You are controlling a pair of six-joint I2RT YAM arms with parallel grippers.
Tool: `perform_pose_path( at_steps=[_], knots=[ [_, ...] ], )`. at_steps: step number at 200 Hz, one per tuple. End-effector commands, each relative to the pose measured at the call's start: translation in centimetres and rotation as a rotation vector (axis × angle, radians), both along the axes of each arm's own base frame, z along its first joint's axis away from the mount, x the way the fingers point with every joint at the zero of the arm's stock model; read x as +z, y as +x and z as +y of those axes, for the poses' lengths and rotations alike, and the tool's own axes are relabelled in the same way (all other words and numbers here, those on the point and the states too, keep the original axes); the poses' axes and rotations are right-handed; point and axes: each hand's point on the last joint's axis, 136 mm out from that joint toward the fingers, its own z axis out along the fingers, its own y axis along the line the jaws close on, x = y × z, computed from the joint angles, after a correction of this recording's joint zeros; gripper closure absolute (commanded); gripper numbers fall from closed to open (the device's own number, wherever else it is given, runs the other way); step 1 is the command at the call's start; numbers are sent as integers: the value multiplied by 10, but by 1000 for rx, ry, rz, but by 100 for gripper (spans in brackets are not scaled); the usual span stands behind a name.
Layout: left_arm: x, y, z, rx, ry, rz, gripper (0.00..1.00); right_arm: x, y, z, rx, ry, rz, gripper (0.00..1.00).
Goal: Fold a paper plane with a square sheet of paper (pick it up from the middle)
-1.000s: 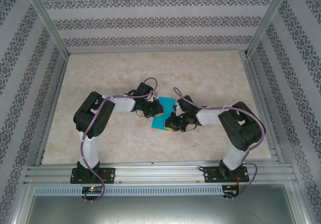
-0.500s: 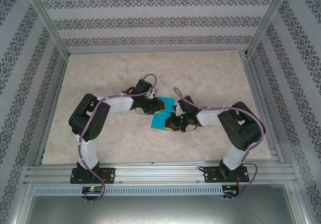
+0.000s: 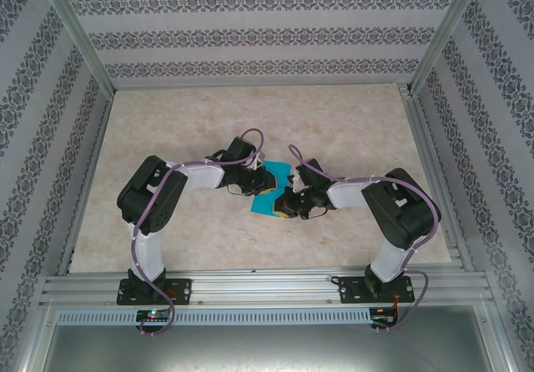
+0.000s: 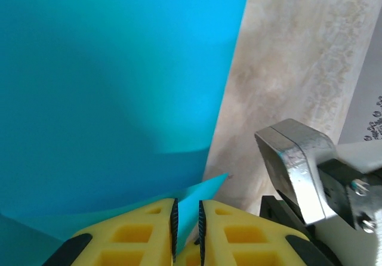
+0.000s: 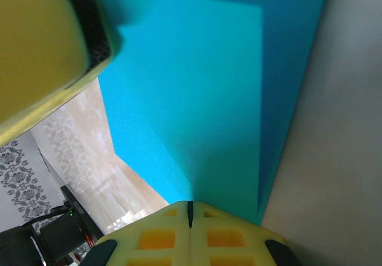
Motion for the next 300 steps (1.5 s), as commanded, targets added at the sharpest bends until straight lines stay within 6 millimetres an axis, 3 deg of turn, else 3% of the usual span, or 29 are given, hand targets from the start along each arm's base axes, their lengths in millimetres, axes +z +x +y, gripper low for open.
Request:
perform_pose_path(
  at_steps=[1,53,75,98,126,157,213,265,300],
  knots=[
    [-18,-5,2,-6,33,10,80,-26,-11,-16,-21,-106,64,97],
    [-38,-10,12,10,86,35,82,16,15,1,-43,-5,-51,94],
    [-41,-11,14,10,91,39,82,23,22,6,-56,23,-66,94],
    [-40,-12,13,7,89,37,82,15,22,4,-58,5,-54,94],
    [-37,-11,12,3,83,33,82,-8,11,-5,-54,-55,2,94],
    [-20,-7,7,-10,52,5,79,-32,-5,-20,-53,-131,57,97],
    [10,-10,2,-10,-16,-28,77,-37,-9,-23,-59,-140,72,99],
    [-8,-12,2,-10,-19,-4,79,-38,-8,-22,-57,-144,75,100],
    [-31,-8,16,52,62,9,82,-41,-12,-26,-45,-168,86,100]
  ],
)
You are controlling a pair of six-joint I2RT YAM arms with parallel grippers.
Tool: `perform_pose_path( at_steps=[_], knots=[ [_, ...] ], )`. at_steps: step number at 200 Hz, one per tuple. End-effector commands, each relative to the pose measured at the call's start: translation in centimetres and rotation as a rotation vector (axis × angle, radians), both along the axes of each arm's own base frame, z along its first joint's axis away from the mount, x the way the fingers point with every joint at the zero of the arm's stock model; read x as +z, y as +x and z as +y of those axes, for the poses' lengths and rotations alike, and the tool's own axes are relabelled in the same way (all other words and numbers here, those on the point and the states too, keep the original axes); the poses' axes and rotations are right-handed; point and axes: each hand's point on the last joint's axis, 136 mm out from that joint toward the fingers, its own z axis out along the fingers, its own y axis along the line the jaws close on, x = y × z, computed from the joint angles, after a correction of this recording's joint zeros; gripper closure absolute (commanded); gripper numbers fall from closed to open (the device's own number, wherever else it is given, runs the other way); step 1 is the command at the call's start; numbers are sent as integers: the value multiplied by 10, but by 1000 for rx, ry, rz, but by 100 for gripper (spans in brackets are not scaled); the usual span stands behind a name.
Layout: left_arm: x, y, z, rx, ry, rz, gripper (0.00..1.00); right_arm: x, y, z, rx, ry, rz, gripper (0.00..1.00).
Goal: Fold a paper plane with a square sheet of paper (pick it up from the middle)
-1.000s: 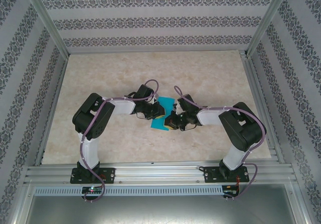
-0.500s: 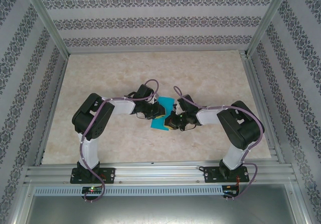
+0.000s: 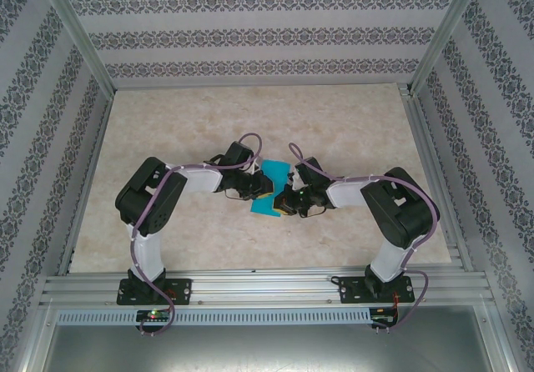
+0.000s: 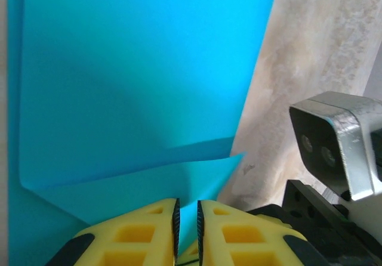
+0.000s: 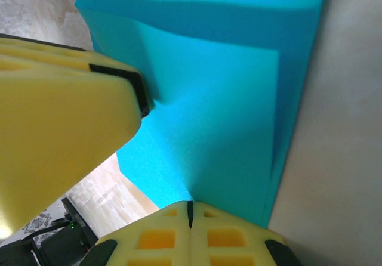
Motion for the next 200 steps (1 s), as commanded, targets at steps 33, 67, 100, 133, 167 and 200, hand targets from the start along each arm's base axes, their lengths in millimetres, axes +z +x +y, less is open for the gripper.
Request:
perform_pose_path(
  at_steps=[33,67,100,133,167,200],
  knots=[
    [-37,7,24,108,63,44,85,-44,-25,-32,-5,-187,115,100],
    [-41,10,35,119,72,49,86,-48,-27,-34,-2,-198,123,100],
    [-40,17,41,133,66,43,86,-50,-28,-34,2,-203,130,100],
    [-36,27,49,149,80,37,86,-49,-30,-35,11,-207,131,100],
    [-34,36,55,155,99,30,86,-47,-29,-35,18,-210,126,100],
    [-36,43,68,174,131,36,86,-45,-29,-34,22,-204,124,100]
  ],
)
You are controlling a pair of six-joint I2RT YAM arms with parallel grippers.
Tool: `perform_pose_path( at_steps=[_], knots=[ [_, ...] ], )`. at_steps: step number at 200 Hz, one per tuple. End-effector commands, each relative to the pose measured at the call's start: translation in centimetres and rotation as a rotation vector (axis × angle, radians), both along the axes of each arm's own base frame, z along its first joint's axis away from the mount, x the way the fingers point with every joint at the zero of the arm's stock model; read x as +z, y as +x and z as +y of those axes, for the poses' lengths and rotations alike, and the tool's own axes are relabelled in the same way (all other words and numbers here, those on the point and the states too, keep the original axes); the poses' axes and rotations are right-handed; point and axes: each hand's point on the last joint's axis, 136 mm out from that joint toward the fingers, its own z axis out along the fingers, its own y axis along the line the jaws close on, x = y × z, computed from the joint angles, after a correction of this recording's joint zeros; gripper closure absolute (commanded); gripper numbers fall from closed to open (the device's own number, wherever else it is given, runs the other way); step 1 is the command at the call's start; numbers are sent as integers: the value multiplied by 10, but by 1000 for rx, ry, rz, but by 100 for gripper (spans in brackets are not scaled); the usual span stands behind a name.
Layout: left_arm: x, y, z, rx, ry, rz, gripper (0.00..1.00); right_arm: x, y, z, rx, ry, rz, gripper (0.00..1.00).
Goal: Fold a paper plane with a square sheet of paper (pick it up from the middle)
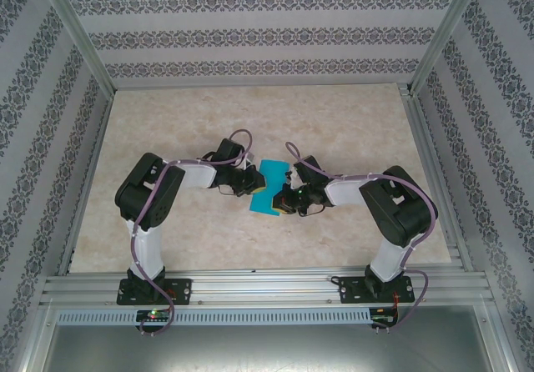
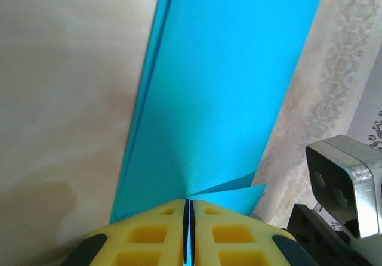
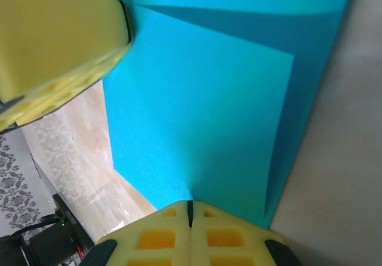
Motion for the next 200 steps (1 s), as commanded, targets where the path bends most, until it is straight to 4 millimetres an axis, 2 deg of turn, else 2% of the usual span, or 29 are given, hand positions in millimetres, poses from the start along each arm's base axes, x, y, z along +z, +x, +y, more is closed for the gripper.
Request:
perform_pose_path(
  at_steps=[1,41,63,99,122,168,200],
  knots=[
    [-29,18,42,94,152,16,86,-45,-32,-36,-23,-193,150,100],
    [-16,28,53,104,156,-7,85,-42,-30,-33,-16,-179,145,100],
    [3,33,53,97,145,-41,84,-41,-28,-30,-15,-168,143,100],
    [37,29,37,62,71,-104,83,-38,-23,-26,-12,-155,135,100],
    [49,17,15,-4,21,-126,83,-36,-21,-24,-12,-152,131,100],
    [26,0,-8,-83,-6,-71,83,-35,-20,-24,-17,-149,125,100],
    [9,-2,-8,-73,3,-43,83,-33,-19,-23,-16,-144,123,100]
  ],
)
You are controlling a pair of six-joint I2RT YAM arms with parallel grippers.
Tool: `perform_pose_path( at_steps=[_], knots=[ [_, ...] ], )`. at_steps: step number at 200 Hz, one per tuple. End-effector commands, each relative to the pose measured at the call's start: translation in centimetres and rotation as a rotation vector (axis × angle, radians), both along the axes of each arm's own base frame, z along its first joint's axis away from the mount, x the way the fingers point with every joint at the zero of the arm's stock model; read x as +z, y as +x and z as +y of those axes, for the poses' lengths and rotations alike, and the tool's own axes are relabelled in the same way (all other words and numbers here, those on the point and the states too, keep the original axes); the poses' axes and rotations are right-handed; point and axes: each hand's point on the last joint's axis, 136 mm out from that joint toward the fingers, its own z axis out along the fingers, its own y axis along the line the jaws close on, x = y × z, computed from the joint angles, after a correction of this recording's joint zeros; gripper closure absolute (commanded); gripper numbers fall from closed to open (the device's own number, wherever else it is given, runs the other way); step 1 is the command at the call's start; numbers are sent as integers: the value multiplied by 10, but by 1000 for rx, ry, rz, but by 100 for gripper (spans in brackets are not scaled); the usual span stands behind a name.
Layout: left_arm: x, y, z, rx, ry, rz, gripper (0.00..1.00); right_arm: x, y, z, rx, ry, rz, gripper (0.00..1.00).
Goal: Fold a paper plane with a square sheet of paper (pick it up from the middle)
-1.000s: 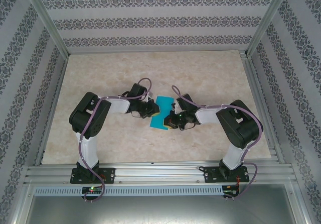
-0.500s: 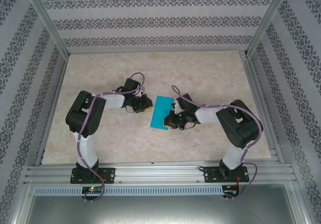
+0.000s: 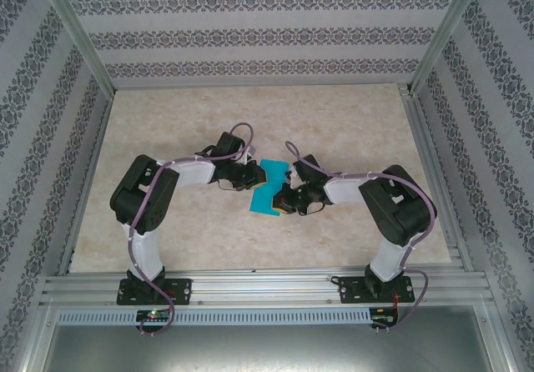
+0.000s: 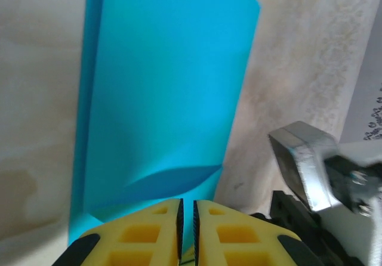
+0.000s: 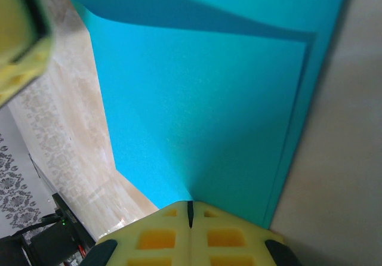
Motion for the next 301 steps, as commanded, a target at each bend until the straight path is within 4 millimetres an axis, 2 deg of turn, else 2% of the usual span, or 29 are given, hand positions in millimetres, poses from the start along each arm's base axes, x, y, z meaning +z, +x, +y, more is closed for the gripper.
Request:
perform_pose_path(
  at_steps=[1,30,55,85,106,133,166,185,208,226,272,301],
  knots=[
    [-13,-3,-3,-13,-6,12,83,-34,-19,-24,-18,-135,99,100],
    [-30,-4,5,5,58,36,84,-26,-14,-19,-16,-108,85,100],
    [-48,-10,16,-4,138,68,85,-7,-5,-9,-22,-62,50,100],
    [-52,-16,19,-12,150,77,86,22,12,6,-14,-4,-10,100],
    [-52,-17,19,-12,151,76,86,29,22,13,-13,6,-30,100],
    [-51,-16,18,-10,147,76,86,22,31,20,-13,-3,-20,100],
    [-50,-15,17,-12,144,74,86,3,35,22,-24,-34,5,100],
    [-50,-15,18,-11,144,76,86,-10,31,21,-29,-49,35,100],
    [-51,-16,19,-7,149,79,87,-25,21,10,-33,-98,69,100],
    [-53,-15,21,3,159,80,90,-24,14,5,-24,-110,68,100],
    [-61,-17,27,29,195,97,93,-6,2,5,15,-70,54,97],
    [-63,-17,29,36,200,99,93,-9,-12,-5,9,-78,70,97]
  ],
)
